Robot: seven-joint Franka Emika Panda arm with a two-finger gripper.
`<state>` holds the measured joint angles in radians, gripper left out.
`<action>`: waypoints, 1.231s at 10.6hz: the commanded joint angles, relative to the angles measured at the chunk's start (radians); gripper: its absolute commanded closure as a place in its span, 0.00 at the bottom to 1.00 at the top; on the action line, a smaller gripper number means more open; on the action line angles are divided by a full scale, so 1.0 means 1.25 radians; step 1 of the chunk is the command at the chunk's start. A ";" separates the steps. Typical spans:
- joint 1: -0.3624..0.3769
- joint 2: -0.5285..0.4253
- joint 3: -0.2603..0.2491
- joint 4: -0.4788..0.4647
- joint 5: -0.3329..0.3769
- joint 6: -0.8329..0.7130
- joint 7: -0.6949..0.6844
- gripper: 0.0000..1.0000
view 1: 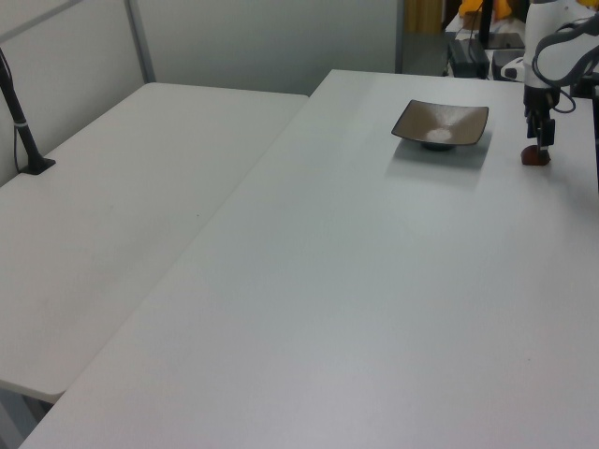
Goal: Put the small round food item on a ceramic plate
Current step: 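Lower the gripper and close it around the dark-red food item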
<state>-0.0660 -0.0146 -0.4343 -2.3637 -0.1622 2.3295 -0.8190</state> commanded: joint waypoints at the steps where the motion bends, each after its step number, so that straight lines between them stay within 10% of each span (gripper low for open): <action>1: 0.000 0.008 -0.006 -0.021 -0.014 0.042 -0.016 0.02; 10: -0.001 0.018 -0.006 -0.020 -0.014 0.031 -0.016 0.78; 13: -0.001 0.007 -0.006 0.000 -0.014 -0.009 -0.015 0.78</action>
<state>-0.0661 0.0139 -0.4343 -2.3711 -0.1623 2.3507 -0.8210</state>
